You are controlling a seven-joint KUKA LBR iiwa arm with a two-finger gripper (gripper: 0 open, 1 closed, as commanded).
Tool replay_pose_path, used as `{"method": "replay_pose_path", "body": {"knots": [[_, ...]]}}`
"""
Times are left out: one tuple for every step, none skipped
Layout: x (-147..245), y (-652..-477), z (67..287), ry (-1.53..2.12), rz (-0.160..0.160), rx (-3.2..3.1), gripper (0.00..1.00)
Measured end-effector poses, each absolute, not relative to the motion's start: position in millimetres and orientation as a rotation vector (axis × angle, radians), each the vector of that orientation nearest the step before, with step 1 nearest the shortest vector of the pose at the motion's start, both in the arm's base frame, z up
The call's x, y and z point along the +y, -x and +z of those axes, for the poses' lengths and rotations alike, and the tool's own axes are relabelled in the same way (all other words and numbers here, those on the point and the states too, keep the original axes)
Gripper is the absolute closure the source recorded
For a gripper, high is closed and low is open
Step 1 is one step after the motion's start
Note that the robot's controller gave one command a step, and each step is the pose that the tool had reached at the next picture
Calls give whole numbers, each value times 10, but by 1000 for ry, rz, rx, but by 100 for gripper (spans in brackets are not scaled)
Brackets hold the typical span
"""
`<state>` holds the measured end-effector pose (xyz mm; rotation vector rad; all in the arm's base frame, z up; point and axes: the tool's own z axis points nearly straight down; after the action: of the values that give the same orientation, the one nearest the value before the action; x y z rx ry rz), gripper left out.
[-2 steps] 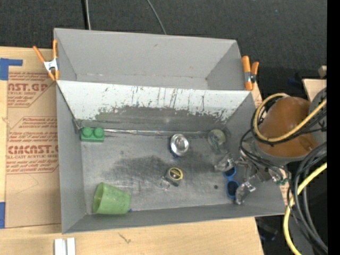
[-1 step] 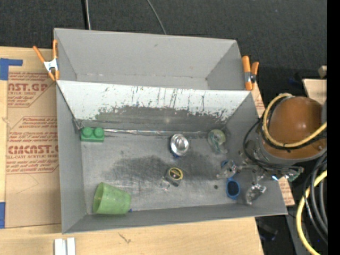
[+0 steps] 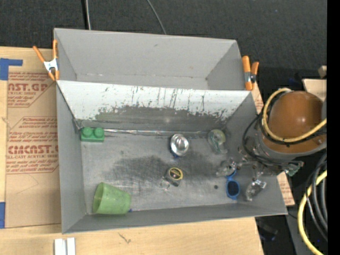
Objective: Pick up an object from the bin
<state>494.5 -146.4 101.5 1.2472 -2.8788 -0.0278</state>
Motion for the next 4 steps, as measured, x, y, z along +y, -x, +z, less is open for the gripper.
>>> {"method": "replay_pose_path", "body": {"knots": [[-1383,-4941,930,-1513,-30,-2769,0],[-1359,-4940,926,-1653,-35,-2691,0],[-1497,-4933,945,-1642,-5,-2683,100],[-1479,-4950,1379,-1642,2,-2684,100]]}}
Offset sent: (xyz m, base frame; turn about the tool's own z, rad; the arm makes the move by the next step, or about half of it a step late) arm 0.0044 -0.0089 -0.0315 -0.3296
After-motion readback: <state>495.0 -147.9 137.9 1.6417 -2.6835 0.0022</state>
